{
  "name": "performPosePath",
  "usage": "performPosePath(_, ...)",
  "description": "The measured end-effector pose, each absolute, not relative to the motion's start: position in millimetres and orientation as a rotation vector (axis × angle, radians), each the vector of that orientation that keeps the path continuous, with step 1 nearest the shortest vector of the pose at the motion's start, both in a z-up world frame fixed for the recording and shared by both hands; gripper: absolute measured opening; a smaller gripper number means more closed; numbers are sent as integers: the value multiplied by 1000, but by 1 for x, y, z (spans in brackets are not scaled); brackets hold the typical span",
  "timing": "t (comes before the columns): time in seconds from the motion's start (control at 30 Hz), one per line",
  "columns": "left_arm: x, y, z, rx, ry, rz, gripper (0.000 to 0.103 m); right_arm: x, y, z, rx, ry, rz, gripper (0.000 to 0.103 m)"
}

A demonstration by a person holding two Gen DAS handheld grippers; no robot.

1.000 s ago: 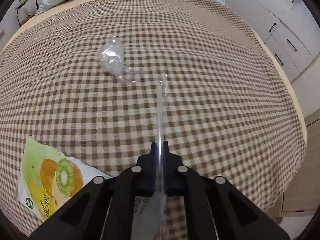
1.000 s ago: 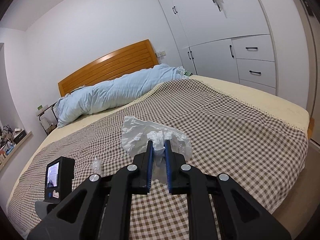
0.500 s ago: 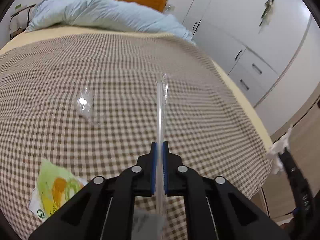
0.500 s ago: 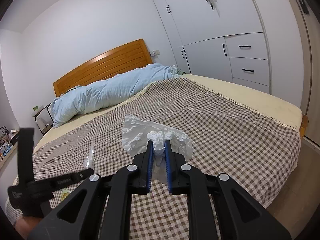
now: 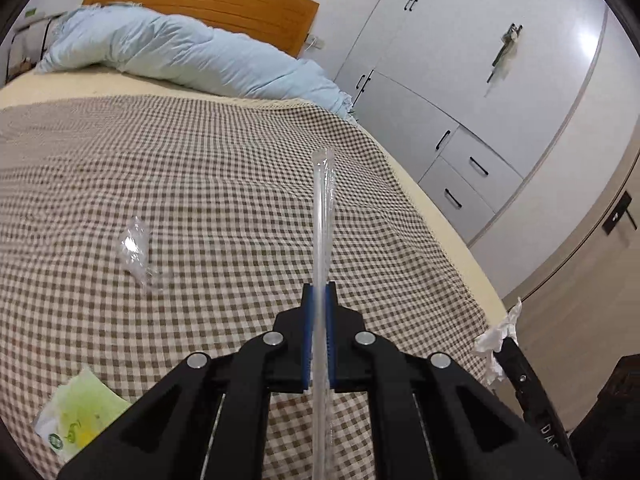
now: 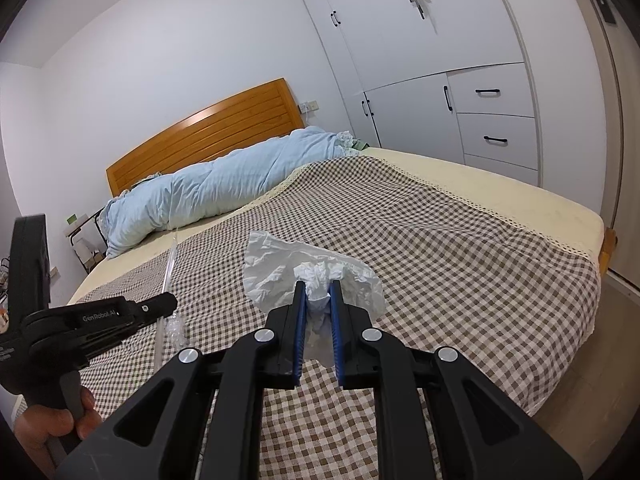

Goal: Collect trash
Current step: 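Grasp the clear plastic straw with the left tool while the right holds the tissue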

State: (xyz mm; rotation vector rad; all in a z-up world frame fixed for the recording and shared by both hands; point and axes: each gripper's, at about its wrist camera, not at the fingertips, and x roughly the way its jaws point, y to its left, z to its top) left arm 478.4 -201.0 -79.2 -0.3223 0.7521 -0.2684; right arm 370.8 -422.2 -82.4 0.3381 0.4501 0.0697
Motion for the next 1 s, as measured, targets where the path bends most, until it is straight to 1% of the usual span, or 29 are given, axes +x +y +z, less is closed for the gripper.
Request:
performPosePath(0.3,451,-201,-66,-250,736,-292,3,366,-417,-83,310,454,88,12)
performPosePath(0.63,390,-175,-46,-215,680,-334,3,316,-397,-63,177,383,100,12)
performPosePath(1.0,319,-162,-36,-175,639,-358,3,262,-364,-68,81,346,144,12)
